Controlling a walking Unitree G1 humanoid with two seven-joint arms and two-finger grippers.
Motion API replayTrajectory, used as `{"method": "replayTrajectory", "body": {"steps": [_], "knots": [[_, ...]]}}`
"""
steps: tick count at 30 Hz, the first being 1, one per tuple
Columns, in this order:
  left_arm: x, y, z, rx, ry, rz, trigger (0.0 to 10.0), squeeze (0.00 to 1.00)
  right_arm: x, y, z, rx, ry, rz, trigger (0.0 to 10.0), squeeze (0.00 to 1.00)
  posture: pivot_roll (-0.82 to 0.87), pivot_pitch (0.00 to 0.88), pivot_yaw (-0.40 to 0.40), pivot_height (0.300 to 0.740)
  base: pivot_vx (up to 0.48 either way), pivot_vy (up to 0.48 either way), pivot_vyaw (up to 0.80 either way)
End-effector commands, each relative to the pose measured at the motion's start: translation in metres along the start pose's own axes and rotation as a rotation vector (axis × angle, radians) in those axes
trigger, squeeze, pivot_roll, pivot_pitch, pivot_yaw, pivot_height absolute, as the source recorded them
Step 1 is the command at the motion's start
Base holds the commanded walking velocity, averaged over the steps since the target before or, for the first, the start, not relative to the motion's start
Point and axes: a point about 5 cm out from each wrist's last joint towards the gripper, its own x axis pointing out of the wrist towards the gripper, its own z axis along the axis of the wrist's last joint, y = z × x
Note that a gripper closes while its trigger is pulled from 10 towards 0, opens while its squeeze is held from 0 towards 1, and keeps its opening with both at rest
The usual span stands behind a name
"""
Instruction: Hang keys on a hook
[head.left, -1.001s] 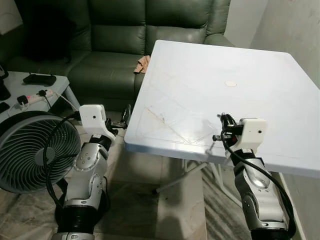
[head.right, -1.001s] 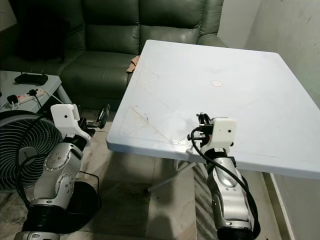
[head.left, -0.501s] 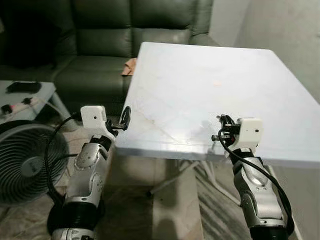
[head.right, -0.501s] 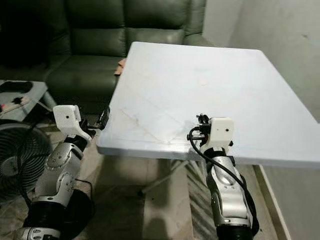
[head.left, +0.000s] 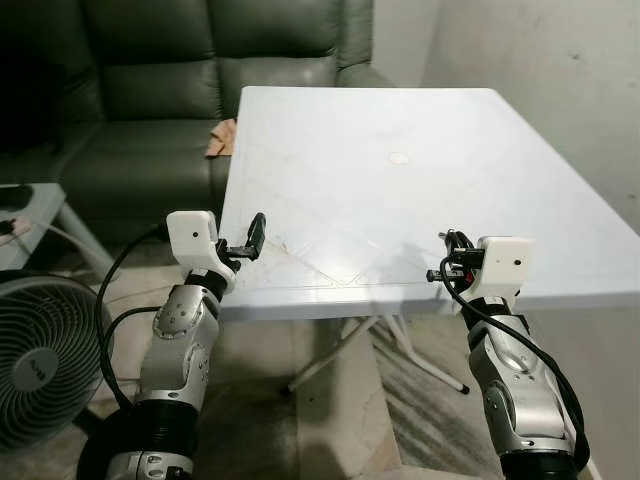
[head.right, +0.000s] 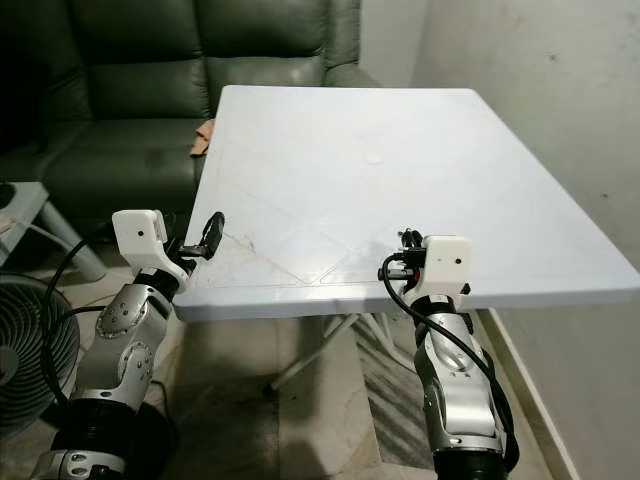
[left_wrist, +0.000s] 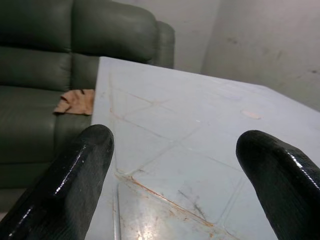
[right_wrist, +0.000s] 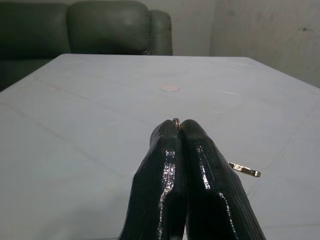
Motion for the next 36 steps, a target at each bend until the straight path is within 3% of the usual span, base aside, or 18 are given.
{"method": "replayTrajectory", "body": {"steps": [1,16,36], "knots": [[0.0017,0.0022,0.0005,0.002,0.008,0.02,10.0,0.0,-0.0003,0.0014,-0.0003,-0.004,0.007,0.007,10.0,0.0,-0.05,0.0,0.008,0.74,0.0,0.0,-0.76],[0.0037,0.0017,-0.0052,0.001,0.06,0.024,10.0,0.0,-0.0024,0.0009,-0.0022,-0.013,0.017,0.006,10.0,0.0,-0.05,0.0,0.0,0.74,0.0,0.0,-0.76],[0.0048,0.003,-0.0002,0.038,0.045,0.028,10.0,0.0,-0.0012,0.0015,-0.0011,-0.013,0.017,0.007,10.0,0.0,-0.04,0.0,-0.006,0.74,0.0,0.0,-0.75]]}}
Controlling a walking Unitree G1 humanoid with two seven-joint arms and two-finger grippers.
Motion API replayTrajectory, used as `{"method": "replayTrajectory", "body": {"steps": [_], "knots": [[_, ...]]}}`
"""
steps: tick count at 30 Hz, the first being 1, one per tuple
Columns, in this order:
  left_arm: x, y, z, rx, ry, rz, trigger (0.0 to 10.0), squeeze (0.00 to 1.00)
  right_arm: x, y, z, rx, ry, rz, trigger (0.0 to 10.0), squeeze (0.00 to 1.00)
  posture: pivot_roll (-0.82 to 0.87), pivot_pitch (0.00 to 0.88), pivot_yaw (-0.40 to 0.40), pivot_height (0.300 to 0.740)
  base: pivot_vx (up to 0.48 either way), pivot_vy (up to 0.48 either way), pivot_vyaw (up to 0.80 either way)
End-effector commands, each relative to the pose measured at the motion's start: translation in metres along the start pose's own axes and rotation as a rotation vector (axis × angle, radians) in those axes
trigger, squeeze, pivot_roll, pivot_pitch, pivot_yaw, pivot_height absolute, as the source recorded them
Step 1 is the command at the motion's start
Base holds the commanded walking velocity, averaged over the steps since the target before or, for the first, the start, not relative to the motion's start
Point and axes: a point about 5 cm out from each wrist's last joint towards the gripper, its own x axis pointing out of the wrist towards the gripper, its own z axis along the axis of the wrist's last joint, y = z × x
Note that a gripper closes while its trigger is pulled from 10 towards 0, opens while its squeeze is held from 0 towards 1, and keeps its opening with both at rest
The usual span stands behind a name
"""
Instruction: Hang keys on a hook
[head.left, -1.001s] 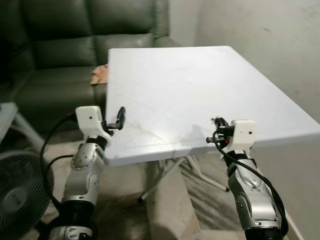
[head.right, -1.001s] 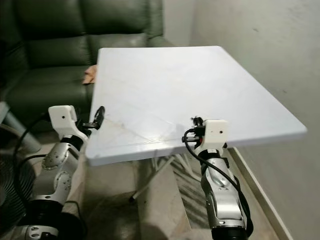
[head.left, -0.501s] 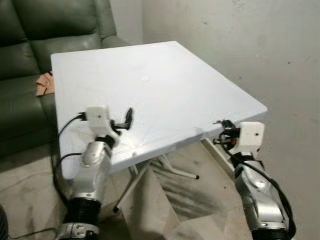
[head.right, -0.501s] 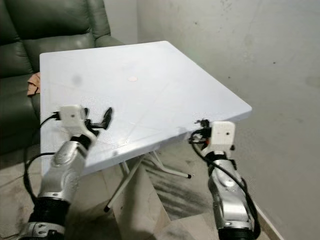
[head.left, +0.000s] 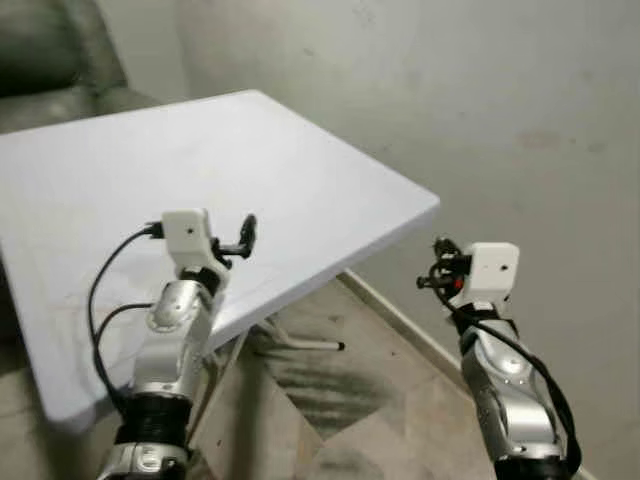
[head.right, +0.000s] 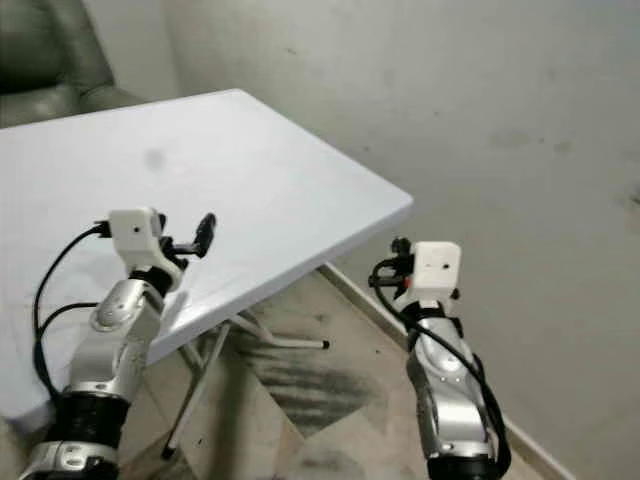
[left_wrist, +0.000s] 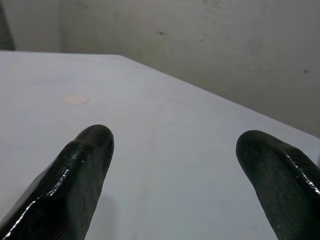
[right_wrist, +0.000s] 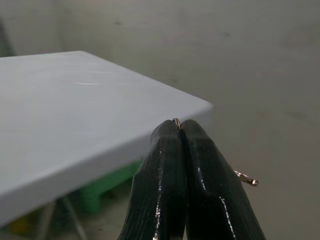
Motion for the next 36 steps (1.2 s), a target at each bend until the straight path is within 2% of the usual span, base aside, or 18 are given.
{"method": "replayTrajectory", "body": {"steps": [1,13,18,28,36], "knots": [[0.001,-0.01,-0.001,-0.004,0.007,-0.023,10.0,0.0,0.001,-0.008,0.005,-0.017,-0.015,-0.02,10.0,0.0,-0.04,0.0,-0.006,0.74,0.0,0.0,-0.75],[0.003,-0.008,0.007,0.07,-0.012,-0.049,10.0,0.0,0.003,-0.013,0.005,-0.025,-0.019,-0.031,10.0,0.0,-0.03,0.0,0.01,0.74,0.0,0.0,-0.75],[0.004,-0.007,0.008,0.073,-0.013,-0.047,10.0,0.0,0.001,-0.014,0.006,-0.028,-0.021,-0.04,10.0,0.0,-0.04,0.0,0.019,0.74,0.0,0.0,-0.75],[0.002,-0.017,0.002,0.063,0.001,-0.067,10.0,0.0,-0.002,-0.014,0.004,-0.021,-0.016,-0.051,10.0,0.0,-0.05,0.0,0.02,0.74,0.0,0.0,-0.75],[0.001,-0.019,0.002,0.064,0.003,-0.075,10.0,0.0,-0.003,-0.015,0.004,-0.024,-0.013,-0.058,10.0,0.0,-0.05,0.0,0.019,0.74,0.0,0.0,-0.75]]}}
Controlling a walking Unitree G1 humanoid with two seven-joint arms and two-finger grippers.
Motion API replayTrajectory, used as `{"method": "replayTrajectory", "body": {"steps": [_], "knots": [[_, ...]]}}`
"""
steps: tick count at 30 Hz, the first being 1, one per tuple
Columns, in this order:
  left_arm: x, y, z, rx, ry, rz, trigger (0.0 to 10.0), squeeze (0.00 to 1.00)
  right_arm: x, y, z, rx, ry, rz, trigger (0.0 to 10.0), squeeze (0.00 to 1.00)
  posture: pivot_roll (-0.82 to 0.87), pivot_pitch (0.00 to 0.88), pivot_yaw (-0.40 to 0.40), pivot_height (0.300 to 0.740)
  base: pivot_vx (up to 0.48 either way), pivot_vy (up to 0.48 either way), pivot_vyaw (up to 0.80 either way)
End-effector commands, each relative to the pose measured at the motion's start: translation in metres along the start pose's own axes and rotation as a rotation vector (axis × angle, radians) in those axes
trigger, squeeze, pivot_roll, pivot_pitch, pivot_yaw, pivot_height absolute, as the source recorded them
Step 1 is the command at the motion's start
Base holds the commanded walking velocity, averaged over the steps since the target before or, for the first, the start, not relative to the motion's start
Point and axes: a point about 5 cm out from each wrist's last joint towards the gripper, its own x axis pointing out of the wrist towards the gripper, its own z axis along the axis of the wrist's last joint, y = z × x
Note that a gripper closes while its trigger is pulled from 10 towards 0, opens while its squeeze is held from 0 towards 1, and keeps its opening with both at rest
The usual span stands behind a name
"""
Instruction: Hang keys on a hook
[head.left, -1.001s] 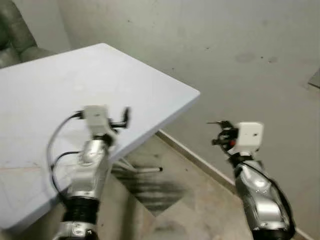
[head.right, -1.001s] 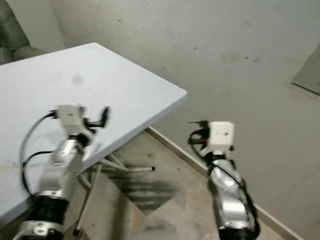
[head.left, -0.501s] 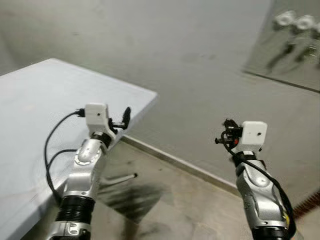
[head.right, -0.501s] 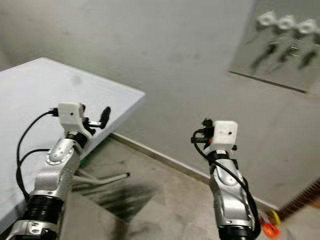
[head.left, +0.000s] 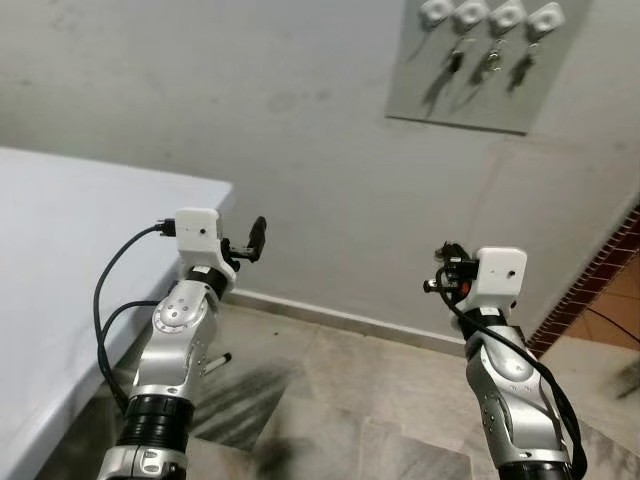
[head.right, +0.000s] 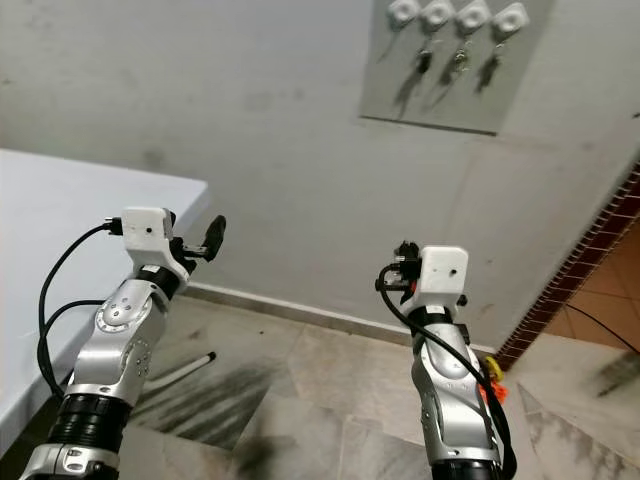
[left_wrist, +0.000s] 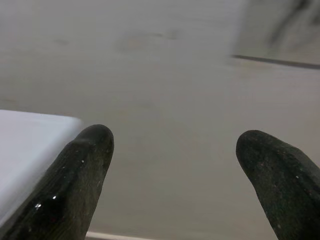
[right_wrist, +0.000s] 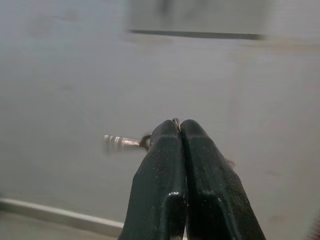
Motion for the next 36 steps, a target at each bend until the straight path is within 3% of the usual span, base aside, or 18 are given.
{"method": "replayTrajectory", "body": {"steps": [1,28,36], "knots": [[0.0,0.0,0.003,0.023,-0.006,-0.008,10.0,0.0,0.001,0.002,0.007,0.003,-0.026,0.001,10.0,0.0,-0.04,0.0,0.018,0.74,0.0,0.0,-0.75],[-0.019,0.002,-0.001,0.011,0.01,-0.079,10.0,0.0,-0.01,0.006,0.004,-0.001,-0.029,0.052,10.0,0.0,-0.04,0.0,0.006,0.74,0.0,0.0,-0.04],[-0.021,0.003,-0.001,0.01,0.012,-0.084,10.0,0.0,-0.01,0.009,0.003,0.003,-0.025,0.064,10.0,0.0,-0.03,0.0,0.001,0.74,0.278,0.0,0.0]]}}
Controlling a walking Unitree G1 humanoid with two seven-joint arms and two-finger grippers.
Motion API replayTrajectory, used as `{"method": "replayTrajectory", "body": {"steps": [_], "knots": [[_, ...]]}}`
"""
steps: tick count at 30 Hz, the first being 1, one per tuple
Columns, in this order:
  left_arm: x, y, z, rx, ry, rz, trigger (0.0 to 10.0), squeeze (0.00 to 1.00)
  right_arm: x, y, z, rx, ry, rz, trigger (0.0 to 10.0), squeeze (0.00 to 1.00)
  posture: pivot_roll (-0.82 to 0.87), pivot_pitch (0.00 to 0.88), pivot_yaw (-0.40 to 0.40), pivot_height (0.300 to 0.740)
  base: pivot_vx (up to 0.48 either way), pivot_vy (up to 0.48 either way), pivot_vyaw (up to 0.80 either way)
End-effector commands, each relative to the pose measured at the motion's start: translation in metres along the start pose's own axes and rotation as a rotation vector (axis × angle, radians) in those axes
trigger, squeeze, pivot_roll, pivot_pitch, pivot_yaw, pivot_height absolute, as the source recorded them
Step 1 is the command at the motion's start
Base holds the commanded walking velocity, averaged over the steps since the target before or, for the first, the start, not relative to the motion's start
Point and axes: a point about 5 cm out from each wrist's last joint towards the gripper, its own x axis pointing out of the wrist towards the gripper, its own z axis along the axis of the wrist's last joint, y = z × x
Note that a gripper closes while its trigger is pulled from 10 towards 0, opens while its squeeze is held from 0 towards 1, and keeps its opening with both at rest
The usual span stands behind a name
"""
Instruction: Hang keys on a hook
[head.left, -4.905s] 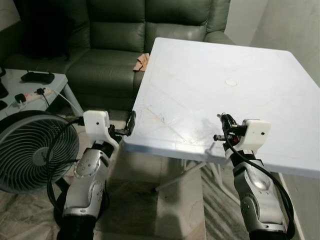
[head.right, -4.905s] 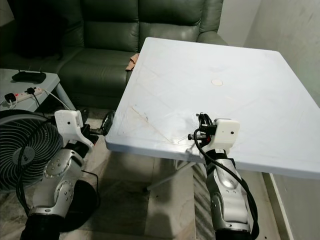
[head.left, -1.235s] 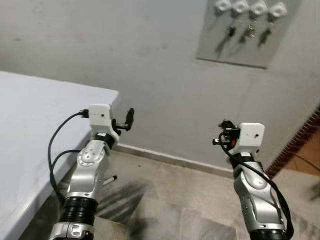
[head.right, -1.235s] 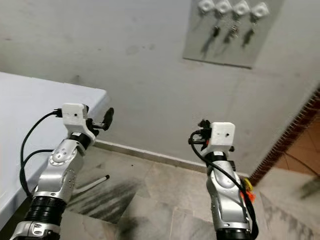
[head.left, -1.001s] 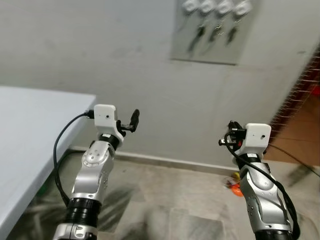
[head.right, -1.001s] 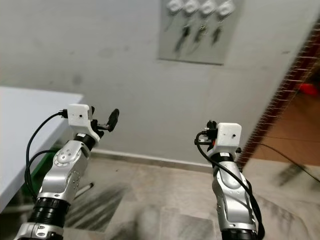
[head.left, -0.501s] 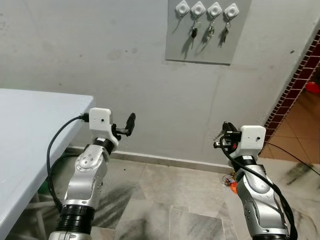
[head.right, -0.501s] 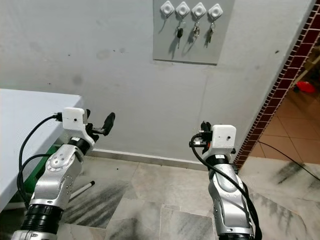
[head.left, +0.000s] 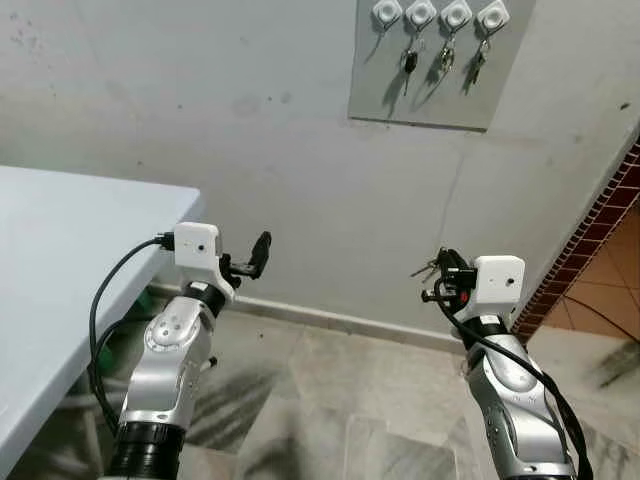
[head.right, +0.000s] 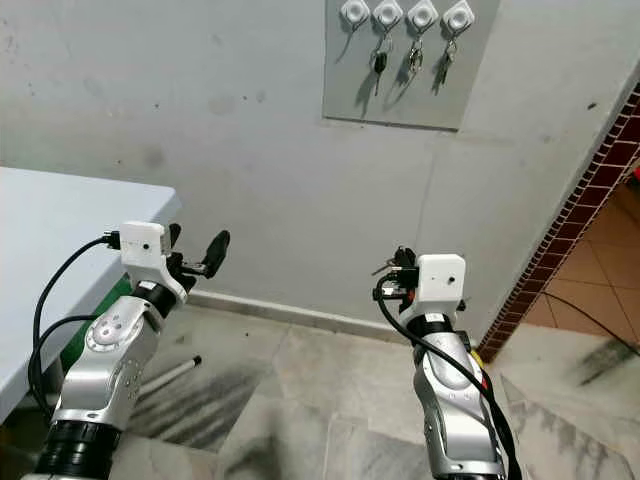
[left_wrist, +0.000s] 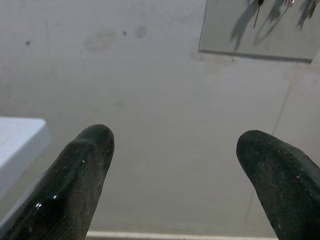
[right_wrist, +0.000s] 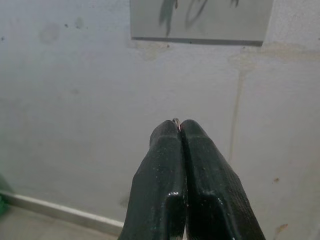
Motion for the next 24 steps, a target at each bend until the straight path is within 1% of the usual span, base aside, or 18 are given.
{"method": "replayTrajectory", "body": {"steps": [1,24], "knots": [[-0.0005,0.0014,0.0043,0.007,-0.007,-0.01,10.0,0.0,0.0008,0.0025,0.0059,0.003,-0.024,0.01,10.0,0.0,-0.03,0.0,0.001,0.74,0.281,0.0,0.0],[0.0009,-0.0006,0.0072,0.017,-0.013,-0.026,10.0,0.0,0.0019,0.0053,0.0069,0.009,-0.03,0.02,10.0,0.0,-0.04,0.0,0.002,0.74,0.308,0.0,0.0]]}}
